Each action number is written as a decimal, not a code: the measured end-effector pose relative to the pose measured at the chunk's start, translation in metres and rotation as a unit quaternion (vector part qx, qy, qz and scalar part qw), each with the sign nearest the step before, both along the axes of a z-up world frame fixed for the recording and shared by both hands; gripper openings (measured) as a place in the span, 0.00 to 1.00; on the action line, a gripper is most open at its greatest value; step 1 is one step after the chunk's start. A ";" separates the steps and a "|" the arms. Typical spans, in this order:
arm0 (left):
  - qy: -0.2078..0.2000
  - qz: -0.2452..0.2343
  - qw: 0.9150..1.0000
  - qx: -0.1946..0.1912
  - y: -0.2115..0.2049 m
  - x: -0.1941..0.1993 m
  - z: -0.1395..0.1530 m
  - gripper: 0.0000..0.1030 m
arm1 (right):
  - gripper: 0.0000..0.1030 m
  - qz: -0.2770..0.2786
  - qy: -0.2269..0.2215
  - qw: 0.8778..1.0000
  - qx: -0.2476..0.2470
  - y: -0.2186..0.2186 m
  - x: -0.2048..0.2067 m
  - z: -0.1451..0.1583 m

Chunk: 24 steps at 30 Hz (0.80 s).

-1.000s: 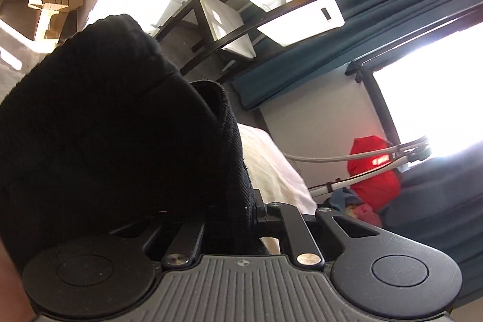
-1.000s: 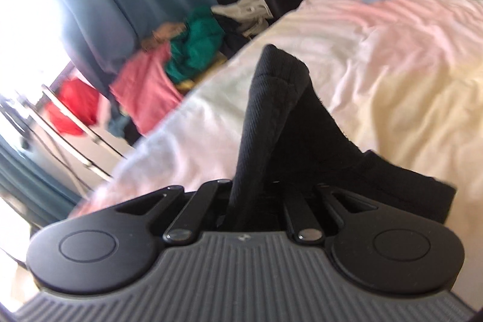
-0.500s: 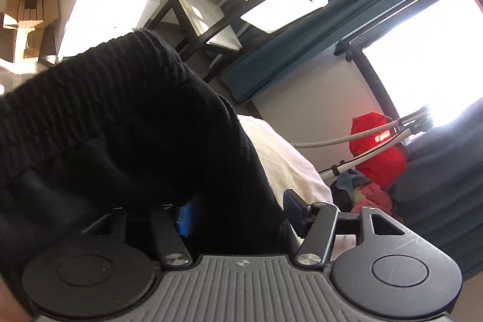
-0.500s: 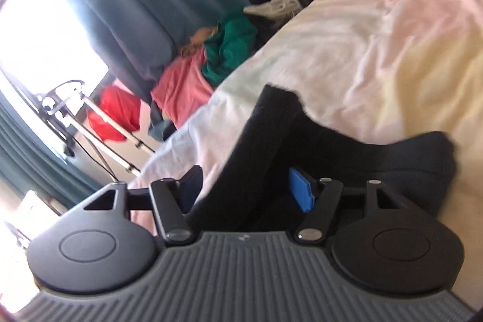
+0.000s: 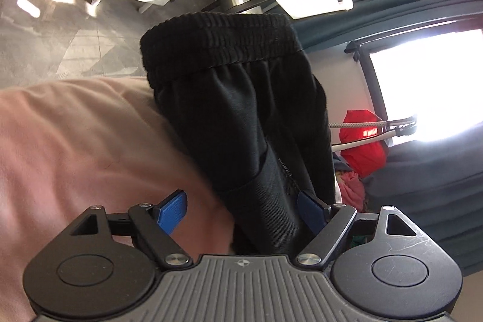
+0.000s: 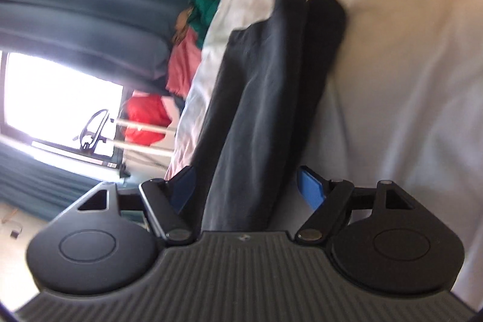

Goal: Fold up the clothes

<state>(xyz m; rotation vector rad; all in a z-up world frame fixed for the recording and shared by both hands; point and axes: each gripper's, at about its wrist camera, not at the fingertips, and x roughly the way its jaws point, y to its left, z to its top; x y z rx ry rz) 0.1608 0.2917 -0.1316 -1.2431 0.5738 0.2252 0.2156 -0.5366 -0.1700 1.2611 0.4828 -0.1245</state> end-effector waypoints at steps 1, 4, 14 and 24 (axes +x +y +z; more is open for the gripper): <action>-0.001 0.003 1.000 0.015 0.001 0.008 -0.003 0.76 | 0.75 0.005 0.012 1.000 -0.009 0.003 0.008 -0.002; -0.005 0.009 0.997 0.075 0.002 0.034 -0.007 0.70 | 0.72 -0.006 0.030 0.999 -0.029 0.006 0.029 -0.014; 0.015 0.078 0.990 0.114 0.013 0.084 0.004 0.21 | 0.24 -0.131 0.027 0.989 -0.059 -0.023 0.074 -0.022; -0.027 0.062 0.987 0.146 0.010 0.052 0.102 0.11 | 0.11 -0.113 0.014 0.991 -0.074 -0.033 0.033 0.009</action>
